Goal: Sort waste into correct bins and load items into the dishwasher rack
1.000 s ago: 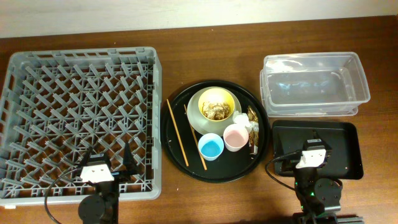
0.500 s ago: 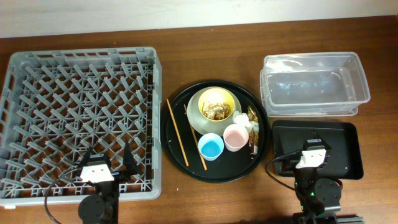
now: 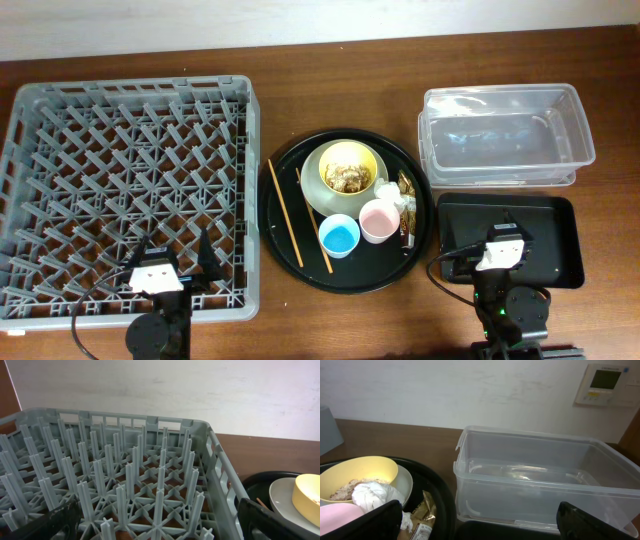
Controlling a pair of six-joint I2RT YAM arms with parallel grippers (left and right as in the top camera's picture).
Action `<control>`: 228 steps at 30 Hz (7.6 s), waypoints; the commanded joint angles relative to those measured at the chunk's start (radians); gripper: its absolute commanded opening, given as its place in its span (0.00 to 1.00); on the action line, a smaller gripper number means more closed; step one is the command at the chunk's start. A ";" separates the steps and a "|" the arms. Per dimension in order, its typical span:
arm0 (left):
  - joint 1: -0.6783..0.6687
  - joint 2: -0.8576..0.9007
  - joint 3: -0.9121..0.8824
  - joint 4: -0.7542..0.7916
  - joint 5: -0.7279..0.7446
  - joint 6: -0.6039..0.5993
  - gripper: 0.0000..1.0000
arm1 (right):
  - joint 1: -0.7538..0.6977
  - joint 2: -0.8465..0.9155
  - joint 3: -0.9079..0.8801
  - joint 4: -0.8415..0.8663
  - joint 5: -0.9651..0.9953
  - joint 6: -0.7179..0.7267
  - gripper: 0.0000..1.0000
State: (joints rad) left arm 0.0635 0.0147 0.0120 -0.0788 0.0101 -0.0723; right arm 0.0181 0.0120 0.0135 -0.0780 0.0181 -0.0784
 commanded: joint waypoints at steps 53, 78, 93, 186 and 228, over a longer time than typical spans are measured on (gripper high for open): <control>-0.005 -0.008 -0.003 -0.005 -0.008 0.009 0.99 | -0.006 0.076 0.366 -0.221 -0.156 0.369 0.99; -0.005 -0.008 -0.003 -0.005 -0.008 0.009 0.99 | 0.092 1.263 1.725 -1.448 -0.283 0.342 0.34; -0.005 -0.008 -0.003 -0.005 -0.008 0.009 0.99 | 0.743 1.302 1.228 -0.945 -0.195 0.411 0.54; -0.282 1.229 1.128 -0.243 1.558 -0.118 0.95 | 0.244 1.382 1.759 -1.264 -1.332 -0.314 0.04; 0.261 1.294 1.282 -0.461 0.725 -0.262 0.04 | -0.025 1.369 1.769 -1.464 -0.894 -0.254 0.99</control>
State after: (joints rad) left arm 0.3367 1.3006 1.1835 -0.4294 0.7719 -0.5518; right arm -0.0040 1.3930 1.7691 -1.5425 -0.8974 -0.3363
